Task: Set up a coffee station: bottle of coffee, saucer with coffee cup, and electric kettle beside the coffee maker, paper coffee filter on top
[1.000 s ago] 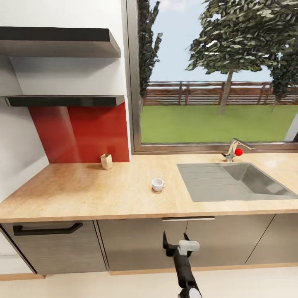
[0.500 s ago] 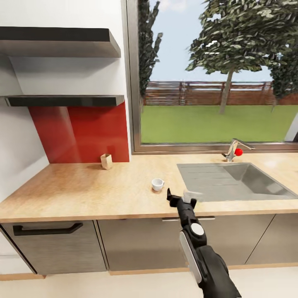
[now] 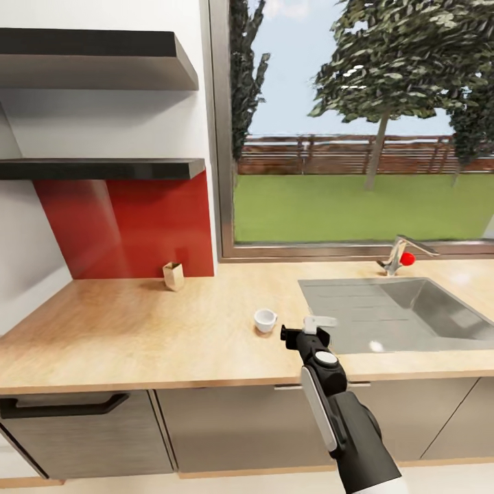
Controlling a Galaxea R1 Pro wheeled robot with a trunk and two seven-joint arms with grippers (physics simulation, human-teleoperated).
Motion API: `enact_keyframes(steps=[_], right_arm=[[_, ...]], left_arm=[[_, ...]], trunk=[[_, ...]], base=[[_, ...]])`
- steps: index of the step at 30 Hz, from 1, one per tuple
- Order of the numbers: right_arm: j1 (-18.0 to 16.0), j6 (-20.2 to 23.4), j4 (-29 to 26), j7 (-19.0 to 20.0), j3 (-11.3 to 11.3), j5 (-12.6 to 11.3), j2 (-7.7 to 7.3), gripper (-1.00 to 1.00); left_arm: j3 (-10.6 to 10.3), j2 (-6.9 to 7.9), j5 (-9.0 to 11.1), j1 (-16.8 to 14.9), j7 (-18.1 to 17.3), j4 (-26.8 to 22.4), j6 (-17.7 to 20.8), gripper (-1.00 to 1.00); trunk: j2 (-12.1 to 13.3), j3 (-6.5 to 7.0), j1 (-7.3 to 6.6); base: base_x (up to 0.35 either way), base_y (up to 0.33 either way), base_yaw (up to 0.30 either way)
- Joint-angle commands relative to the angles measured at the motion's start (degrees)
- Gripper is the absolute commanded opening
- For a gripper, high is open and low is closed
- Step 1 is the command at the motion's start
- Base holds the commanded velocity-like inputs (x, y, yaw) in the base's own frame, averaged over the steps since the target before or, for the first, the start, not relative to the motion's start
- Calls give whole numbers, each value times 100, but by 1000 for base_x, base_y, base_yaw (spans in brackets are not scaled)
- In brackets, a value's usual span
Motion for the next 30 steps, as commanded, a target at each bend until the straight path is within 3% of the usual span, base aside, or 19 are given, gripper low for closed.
enact_keyframes(steps=[1, 19, 24, 29, 30], right_arm=[[-6, 42, -1, -51, 20, -44, -2, 100], [-6, 78, 9, -51, -7, -45, -33, 100], [-6, 82, 35, -51, -15, -32, -45, 100], [-6, 86, 398, -51, -282, -34, -63, 100], [-6, 81, 674, -51, -304, -41, -64, 100]], left_arm=[[-49, 1, 40, 9, 14, 4, -22, 100], [-48, -23, 45, 30, 12, 6, -51, 100], [-45, -29, 44, 31, 16, 6, -46, 100], [-41, -30, 48, 30, 14, 6, -43, 100], [-41, -35, 51, 30, 14, 6, -47, 100]], trunk=[[-11, -11, 7], [-11, -11, 7], [-11, -11, 7], [-11, -11, 7], [-11, -11, 7]], base=[[325, 87, 0], [328, 56, 0], [165, 0, 0], [14, 0, 0], [1, 0, 0]])
